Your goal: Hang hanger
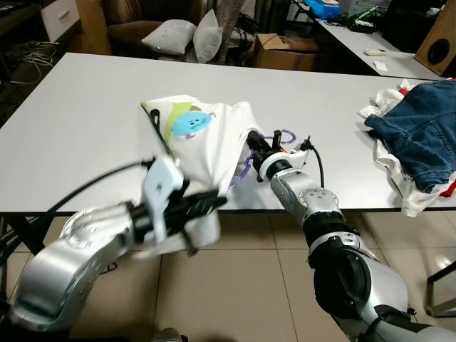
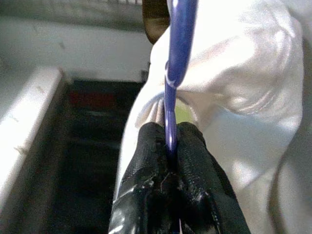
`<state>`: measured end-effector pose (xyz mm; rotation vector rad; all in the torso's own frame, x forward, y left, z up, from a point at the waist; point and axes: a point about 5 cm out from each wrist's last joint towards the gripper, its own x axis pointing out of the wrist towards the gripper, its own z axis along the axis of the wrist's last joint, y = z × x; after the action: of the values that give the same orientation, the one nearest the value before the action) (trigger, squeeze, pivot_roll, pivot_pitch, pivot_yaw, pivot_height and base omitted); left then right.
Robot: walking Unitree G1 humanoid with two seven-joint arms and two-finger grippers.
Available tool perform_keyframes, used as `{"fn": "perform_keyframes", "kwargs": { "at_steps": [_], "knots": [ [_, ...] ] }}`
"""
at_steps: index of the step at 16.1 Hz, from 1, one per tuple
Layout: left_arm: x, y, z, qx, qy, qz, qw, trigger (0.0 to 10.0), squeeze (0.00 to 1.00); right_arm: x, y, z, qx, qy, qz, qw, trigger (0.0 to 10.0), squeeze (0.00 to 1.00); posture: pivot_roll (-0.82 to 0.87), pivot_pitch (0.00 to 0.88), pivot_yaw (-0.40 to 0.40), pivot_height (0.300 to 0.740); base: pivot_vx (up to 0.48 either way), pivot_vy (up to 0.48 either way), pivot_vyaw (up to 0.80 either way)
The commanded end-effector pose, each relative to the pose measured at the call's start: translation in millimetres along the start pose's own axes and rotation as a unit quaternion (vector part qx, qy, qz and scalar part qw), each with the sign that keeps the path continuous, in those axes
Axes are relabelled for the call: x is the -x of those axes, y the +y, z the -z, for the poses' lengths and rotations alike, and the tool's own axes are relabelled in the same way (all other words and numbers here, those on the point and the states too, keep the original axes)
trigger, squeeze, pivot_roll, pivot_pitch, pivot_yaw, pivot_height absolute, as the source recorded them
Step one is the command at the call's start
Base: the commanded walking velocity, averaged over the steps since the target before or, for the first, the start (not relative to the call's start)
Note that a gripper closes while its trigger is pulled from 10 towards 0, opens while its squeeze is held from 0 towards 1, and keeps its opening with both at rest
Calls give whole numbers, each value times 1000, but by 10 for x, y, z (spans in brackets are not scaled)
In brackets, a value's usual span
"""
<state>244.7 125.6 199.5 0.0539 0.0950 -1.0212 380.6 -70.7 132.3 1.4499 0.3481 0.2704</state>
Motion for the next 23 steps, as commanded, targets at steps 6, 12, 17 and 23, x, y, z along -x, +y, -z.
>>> {"fn": "perform_keyframes", "kwargs": {
  "at_steps": [6,12,17,23],
  "knots": [
    [-96,-131,-274,34,-57,83,994,0,0,-3,-32,-18,49,7,30,998,10000,0,232,0,-81,740,0,0,0],
    [15,71,-426,-1,-57,71,996,0,0,130,51,-250,139,34,29,989,10000,0,162,0,-68,740,0,0,0],
    [153,-21,-211,-37,35,117,992,0,0,211,105,-631,101,-40,57,992,10000,0,148,0,-88,740,0,0,0],
    [-32,-57,-122,-58,27,87,994,0,0,140,262,-599,5,-47,25,999,10000,0,148,0,-110,740,0,0,0]
  ]
}}
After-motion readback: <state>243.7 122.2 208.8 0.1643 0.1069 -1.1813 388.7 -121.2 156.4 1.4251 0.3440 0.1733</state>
